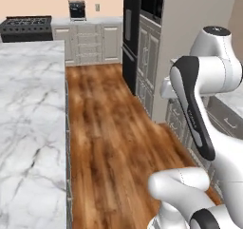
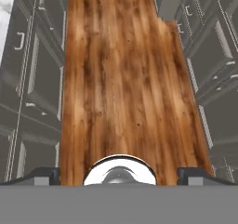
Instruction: Move the mustard and shaker from the cabinet to the dining counter.
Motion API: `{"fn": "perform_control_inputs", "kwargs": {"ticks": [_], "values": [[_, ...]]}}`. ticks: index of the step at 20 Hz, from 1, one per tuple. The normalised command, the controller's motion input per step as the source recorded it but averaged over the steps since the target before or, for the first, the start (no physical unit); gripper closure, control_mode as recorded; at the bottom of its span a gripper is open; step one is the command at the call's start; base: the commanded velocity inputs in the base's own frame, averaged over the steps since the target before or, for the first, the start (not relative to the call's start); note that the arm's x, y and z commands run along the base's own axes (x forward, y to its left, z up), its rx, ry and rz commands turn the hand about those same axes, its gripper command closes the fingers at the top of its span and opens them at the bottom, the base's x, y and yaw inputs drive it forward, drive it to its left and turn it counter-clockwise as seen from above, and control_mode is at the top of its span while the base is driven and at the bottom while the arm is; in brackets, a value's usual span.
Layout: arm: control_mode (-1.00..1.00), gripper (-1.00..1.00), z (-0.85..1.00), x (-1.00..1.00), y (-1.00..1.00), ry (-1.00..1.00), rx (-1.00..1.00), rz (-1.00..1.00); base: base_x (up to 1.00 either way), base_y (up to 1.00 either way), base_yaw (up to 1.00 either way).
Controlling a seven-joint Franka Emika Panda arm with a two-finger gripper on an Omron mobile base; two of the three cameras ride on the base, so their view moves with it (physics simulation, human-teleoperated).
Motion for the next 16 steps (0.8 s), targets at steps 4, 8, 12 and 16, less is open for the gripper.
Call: {"fn": "perform_control_inputs", "kwargs": {"ticks": [4,8,12,16], "values": [[1.0,-1.0,0.0,0.0,0.0,0.0,0.0,0.0,1.0,0.0,0.0],[1.0,-1.0,0.0,0.0,0.0,0.0,0.0,0.0,1.0,0.0,0.0],[1.0,-1.0,0.0,0.0,0.0,0.0,0.0,0.0,1.0,-0.01,0.0],[1.0,-1.0,0.0,0.0,0.0,0.0,0.0,0.0,1.0,-0.04,0.0]]}}
